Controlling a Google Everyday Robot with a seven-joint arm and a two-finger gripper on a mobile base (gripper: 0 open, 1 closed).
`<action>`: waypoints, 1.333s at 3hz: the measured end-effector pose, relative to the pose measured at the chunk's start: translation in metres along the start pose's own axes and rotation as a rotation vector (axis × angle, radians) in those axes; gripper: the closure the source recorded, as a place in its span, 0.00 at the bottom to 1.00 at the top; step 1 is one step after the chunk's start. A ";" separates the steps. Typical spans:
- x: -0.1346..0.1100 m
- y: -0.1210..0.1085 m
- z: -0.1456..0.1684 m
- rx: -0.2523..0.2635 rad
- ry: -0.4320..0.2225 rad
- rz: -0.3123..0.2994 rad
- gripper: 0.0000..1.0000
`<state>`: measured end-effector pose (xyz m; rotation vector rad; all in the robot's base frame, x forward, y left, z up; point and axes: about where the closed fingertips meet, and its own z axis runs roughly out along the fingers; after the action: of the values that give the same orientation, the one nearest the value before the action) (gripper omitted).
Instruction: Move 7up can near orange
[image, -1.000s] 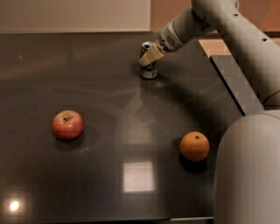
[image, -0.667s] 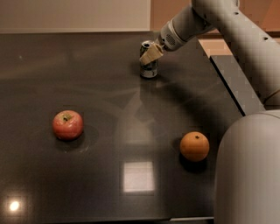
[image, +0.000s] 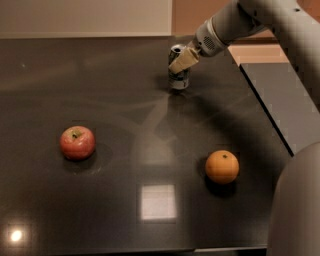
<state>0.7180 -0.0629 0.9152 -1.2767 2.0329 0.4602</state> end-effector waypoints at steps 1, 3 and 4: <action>0.011 0.017 -0.032 -0.008 -0.015 0.000 1.00; 0.037 0.072 -0.083 -0.044 -0.014 -0.020 1.00; 0.048 0.101 -0.097 -0.069 -0.004 -0.036 1.00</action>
Offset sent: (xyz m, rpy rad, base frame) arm -0.1181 -0.0583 0.0366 0.0275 0.0117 0.0386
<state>0.5800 -0.1071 0.9435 -1.3504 2.0025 0.5193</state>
